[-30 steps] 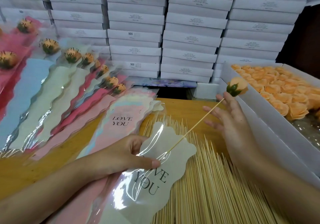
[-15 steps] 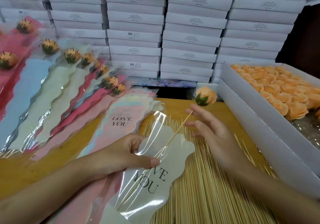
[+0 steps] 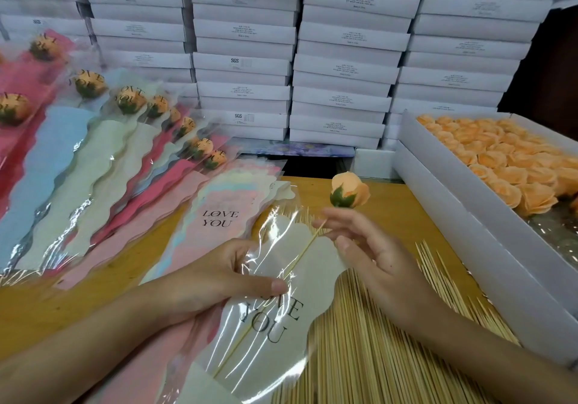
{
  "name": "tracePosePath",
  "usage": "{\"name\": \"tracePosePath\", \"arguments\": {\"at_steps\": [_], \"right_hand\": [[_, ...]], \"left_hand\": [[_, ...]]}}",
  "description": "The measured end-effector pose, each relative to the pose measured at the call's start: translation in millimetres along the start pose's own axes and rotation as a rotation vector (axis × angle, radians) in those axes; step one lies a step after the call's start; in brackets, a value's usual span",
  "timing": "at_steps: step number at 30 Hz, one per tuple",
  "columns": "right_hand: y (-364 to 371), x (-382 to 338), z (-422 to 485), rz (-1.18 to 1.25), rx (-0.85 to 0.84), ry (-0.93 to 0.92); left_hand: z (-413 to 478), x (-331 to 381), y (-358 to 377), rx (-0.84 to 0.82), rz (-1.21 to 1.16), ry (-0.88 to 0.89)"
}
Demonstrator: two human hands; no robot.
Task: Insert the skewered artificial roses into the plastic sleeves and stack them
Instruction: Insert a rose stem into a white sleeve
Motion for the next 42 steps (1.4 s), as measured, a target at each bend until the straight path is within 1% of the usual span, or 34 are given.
{"name": "tracePosePath", "arguments": {"at_steps": [2,5,11,13,15,18,24,27,37,42], "right_hand": [[-4.5,2.9,1.4,0.051,0.045,0.013],[-16.2,12.9,3.8,0.105,0.157,0.050],[-34.3,42.2,4.9,0.292,0.397,0.316],[-36.4,44.0,5.6,0.320,0.417,0.323],[-37.4,40.2,6.4,0.328,0.415,0.280],[-36.4,35.5,6.7,0.281,0.388,0.240],[-30.6,28.7,6.8,0.209,0.315,0.210],[-27.9,25.8,5.8,0.194,0.282,0.195],[-20.9,21.4,6.0,0.220,0.224,0.189],[-15.3,14.0,5.6,0.239,0.173,0.178]], "left_hand": [[-0.7,0.7,1.3,-0.024,-0.043,0.011],[0.8,-0.8,0.2,-0.009,-0.108,0.012],[0.6,3.5,4.4,-0.020,-0.103,0.043],[1.3,6.2,6.7,-0.033,-0.082,0.041],[0.9,7.0,8.0,-0.043,-0.035,0.049],[-1.0,6.5,8.3,-0.075,-0.034,0.026],[-4.7,5.0,8.4,0.011,-0.019,-0.054],[-4.9,4.4,7.3,0.022,-0.021,-0.070],[-4.8,6.2,8.9,-0.005,-0.018,-0.073],[-4.2,2.1,5.5,0.035,0.020,-0.097]]}}
Point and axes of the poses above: each hand's wrist, its own z-axis towards the middle knuckle, its own y-axis out of the palm, x = y × z, the point moved 7 cm from there along z, towards the middle knuckle, and after that the axes turned 5 degrees about z, right-handed, at the moved point
